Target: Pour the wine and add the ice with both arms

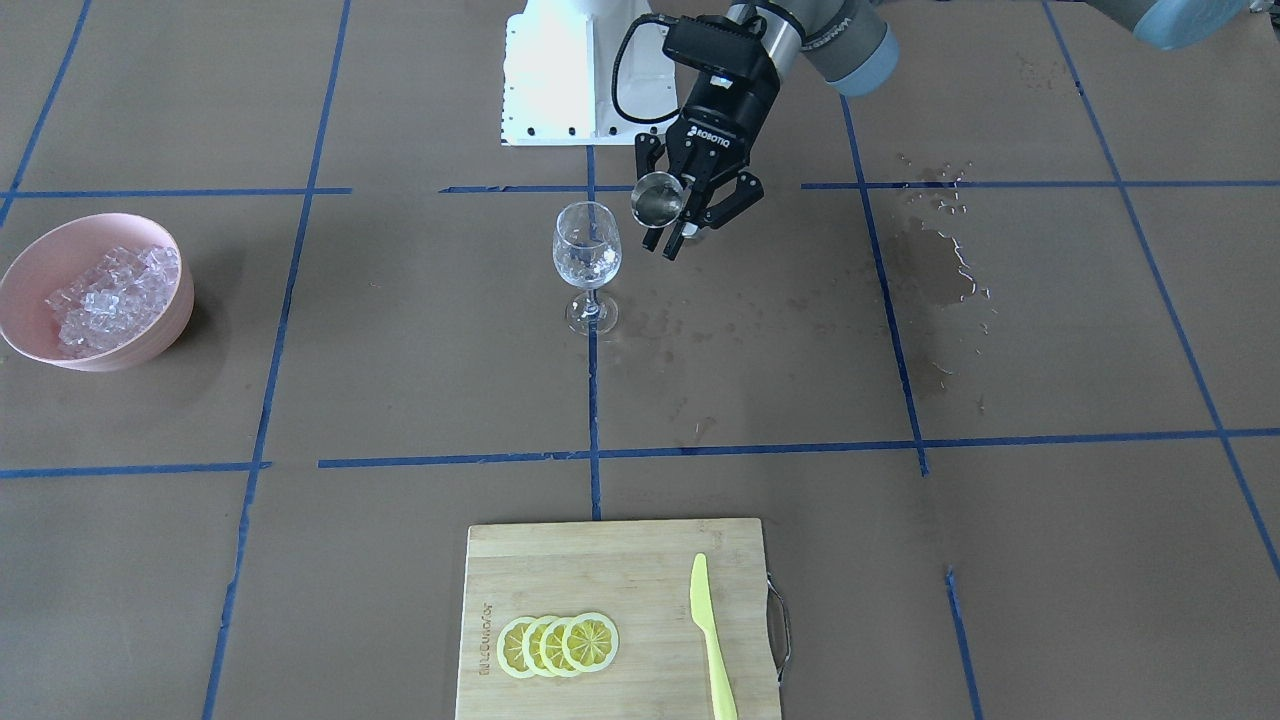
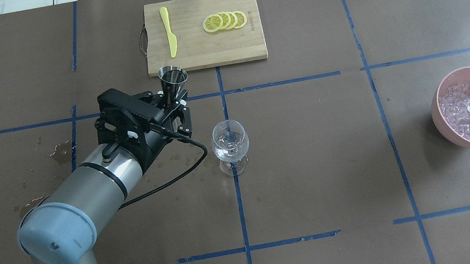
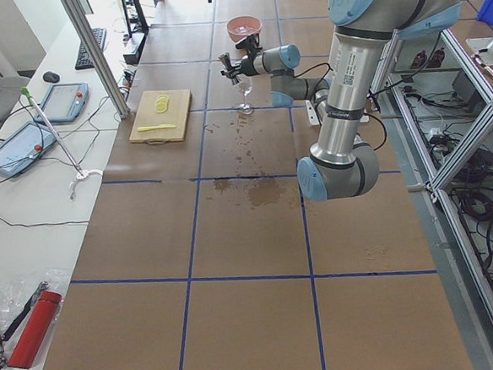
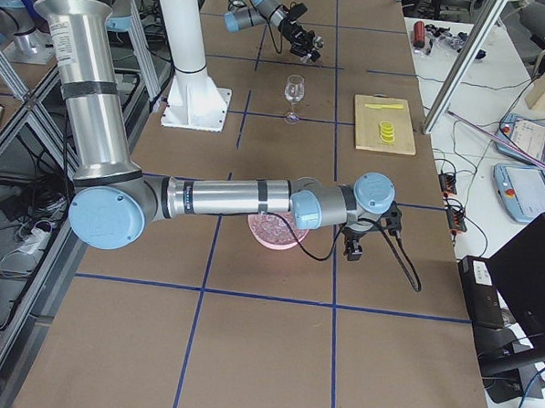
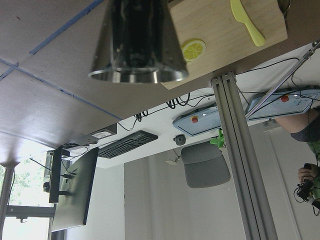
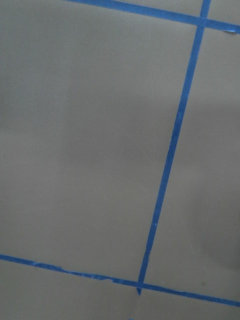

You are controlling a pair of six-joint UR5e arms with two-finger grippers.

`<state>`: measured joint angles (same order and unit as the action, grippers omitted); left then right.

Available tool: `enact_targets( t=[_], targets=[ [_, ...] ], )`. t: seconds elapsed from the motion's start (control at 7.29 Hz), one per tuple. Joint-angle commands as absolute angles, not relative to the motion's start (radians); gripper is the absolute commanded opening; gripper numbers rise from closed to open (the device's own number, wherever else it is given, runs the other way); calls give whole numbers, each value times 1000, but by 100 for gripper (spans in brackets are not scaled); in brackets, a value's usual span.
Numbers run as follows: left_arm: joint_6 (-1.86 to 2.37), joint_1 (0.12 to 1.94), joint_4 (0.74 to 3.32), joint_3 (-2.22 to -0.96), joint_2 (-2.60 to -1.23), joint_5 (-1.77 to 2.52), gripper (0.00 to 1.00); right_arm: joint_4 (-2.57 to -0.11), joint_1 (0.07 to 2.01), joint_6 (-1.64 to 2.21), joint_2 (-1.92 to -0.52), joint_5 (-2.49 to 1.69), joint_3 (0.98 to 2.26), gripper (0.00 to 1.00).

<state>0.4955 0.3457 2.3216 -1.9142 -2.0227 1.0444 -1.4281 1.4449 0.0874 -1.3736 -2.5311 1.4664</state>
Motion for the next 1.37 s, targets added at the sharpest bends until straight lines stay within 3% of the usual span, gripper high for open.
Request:
enact_targets(
  t=[0.0, 1.23],
  targets=[
    [360, 342, 2264, -1925, -2042, 1063, 0, -1428, 1445, 87, -1379, -2531, 1465, 100],
    [256, 245, 2197, -1986, -2011, 1063, 0, -1428, 1447, 89, -1387, -2534, 1468, 100]
  ],
)
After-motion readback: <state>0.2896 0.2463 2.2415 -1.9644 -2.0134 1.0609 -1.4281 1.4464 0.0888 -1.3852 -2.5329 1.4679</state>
